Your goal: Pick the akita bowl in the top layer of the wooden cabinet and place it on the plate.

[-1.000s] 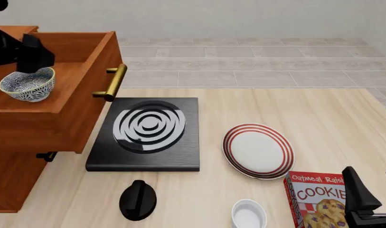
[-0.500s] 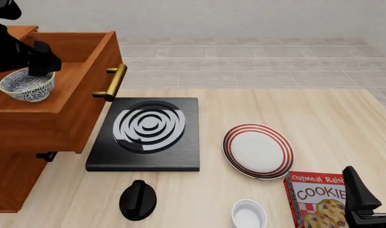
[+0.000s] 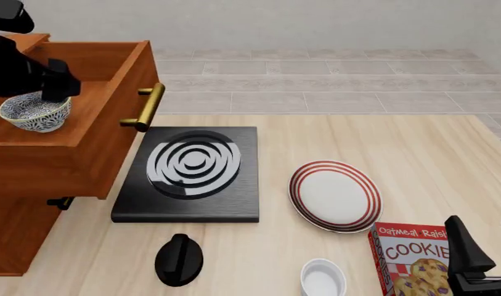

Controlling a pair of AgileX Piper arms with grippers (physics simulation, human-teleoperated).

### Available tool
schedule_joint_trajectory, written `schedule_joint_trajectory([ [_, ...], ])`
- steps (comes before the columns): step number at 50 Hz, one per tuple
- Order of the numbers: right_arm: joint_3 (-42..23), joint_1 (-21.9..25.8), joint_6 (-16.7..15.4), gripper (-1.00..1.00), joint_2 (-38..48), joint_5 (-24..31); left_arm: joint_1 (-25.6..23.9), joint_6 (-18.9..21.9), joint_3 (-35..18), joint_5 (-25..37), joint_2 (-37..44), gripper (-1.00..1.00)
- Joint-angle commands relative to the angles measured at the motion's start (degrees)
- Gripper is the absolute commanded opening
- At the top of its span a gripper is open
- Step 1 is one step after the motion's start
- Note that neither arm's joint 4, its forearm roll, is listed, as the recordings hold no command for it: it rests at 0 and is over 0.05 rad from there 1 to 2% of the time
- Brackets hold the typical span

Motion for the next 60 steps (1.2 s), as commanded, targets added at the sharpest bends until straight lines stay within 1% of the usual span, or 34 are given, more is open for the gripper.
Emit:
schedule_joint_trajectory([
  [1, 0.00, -0.04, -0.02, 1.00, 0.03, -0.02, 1.66, -0.05, 1.68, -2.05, 0.71, 1.00],
  [9, 0.01, -0.08, -0.08, 1.00, 0.02, 0.00, 1.94, -0.67, 2.49, -2.87, 0.85, 1.00],
  [28, 0.02, -0.24, -0.02, 1.00, 0.39, -0.35, 1.92, -1.79, 6.25, -6.35, 1.80, 1.00],
  [60, 0.04, -0.40, -0.16, 1.00, -0.08, 0.17, 2.03, -2.09, 10.44, -10.04, 2.65, 1.00],
])
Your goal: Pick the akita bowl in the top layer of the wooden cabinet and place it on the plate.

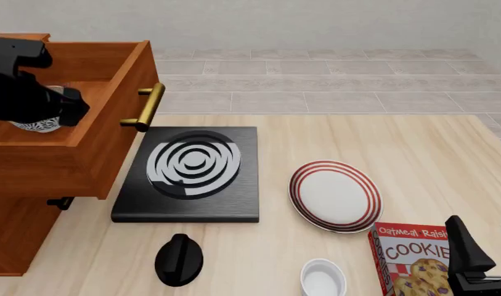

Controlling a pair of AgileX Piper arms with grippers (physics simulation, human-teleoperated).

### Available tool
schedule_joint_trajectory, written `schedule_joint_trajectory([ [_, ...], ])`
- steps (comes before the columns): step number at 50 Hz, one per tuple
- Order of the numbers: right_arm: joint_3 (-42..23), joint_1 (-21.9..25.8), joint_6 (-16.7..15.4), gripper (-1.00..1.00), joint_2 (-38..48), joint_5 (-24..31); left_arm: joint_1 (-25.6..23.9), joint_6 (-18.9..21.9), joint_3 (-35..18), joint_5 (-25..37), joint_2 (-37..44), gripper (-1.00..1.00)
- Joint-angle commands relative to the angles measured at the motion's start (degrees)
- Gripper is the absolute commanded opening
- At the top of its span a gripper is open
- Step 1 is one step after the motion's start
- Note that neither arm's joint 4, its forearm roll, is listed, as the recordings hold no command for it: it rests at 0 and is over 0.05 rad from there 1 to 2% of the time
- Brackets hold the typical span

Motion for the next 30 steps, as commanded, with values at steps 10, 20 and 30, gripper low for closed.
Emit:
schedule_joint_trajectory([
  [10, 0.00, -0.04, -0.03, 1.00, 0.03, -0.04, 0.39, 0.75, 2.18, -2.12, 0.75, 1.00],
  [20, 0.00, -0.03, -0.03, 1.00, 0.24, -0.27, 0.24, 0.24, 3.20, -3.18, 1.09, 1.00],
  [30, -0.01, -0.10, -0.08, 1.00, 0.25, -0.30, -0.16, -0.31, 4.29, -4.37, 1.35, 1.00],
])
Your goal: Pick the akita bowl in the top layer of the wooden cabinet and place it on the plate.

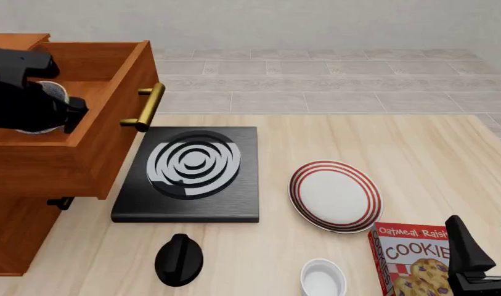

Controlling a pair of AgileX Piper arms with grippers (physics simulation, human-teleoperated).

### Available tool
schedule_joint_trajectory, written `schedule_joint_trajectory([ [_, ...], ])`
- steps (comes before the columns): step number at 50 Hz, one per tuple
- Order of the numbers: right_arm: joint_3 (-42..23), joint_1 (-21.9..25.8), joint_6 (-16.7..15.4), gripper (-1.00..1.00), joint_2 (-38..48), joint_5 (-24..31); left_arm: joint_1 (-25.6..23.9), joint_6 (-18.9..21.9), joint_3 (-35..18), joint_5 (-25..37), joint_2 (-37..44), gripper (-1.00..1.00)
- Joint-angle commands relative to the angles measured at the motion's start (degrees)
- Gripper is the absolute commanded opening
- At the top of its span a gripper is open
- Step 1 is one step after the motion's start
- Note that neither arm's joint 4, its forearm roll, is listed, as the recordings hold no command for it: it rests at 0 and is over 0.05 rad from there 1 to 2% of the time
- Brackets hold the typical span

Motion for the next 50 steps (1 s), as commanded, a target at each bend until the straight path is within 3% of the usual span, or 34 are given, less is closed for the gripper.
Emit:
schedule_joint_trajectory([
  [1, 0.00, -0.07, -0.03, 1.00, 0.06, -0.07, -0.26, -0.34, 1.42, -1.28, 0.53, 1.00],
  [9, 0.00, -0.08, -0.08, 1.00, -0.05, 0.06, -0.45, -0.04, 2.28, -2.01, 0.03, 1.00],
  [10, -0.01, -0.06, -0.09, 1.00, -0.14, 0.13, -0.56, 0.08, 2.29, -2.00, -0.11, -1.00],
  [34, -0.01, -0.07, 0.05, 1.00, -0.34, 0.32, -0.33, 1.21, -1.20, -1.47, -0.75, -1.00],
  [50, -0.01, -0.15, 0.21, 1.00, -0.09, 0.03, -2.65, -1.71, -4.09, -1.22, -1.33, -1.00],
])
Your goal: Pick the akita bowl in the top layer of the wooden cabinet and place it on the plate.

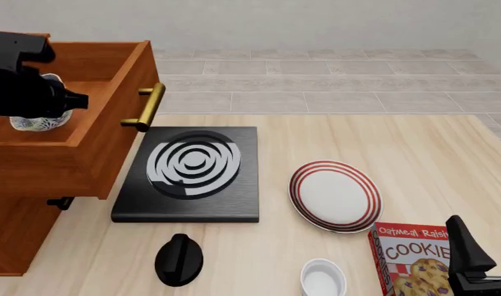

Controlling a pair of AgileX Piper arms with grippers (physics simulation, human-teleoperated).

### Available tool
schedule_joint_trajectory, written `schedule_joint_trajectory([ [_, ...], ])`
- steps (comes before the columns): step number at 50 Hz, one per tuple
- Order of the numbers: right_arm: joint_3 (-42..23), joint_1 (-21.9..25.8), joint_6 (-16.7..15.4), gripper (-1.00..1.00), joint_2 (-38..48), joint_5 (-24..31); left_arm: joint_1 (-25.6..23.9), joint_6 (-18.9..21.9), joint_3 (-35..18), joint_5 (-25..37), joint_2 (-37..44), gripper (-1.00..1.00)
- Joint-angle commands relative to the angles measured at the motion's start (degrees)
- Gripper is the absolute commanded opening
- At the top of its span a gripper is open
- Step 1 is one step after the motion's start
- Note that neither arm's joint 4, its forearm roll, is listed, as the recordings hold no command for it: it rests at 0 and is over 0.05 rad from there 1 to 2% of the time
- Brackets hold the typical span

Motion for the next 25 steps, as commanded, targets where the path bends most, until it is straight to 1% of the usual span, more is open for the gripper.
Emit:
schedule_joint_trajectory([
  [1, 0.00, 0.05, 0.11, 1.00, 0.06, -0.09, -1.93, -1.07, -2.05, 0.39, -0.60, -1.00],
  [5, -0.01, 0.09, 0.08, 1.00, -0.03, 0.00, -3.02, -1.44, -2.61, 0.73, -0.87, -1.00],
  [17, -0.02, 0.08, 0.11, 1.00, -0.09, 0.06, -3.31, -1.31, -4.02, 1.28, -1.11, -1.00],
  [25, -0.03, 0.01, 0.12, 1.00, -0.06, 0.00, -3.50, -1.21, -6.22, 1.97, -0.96, -1.00],
])
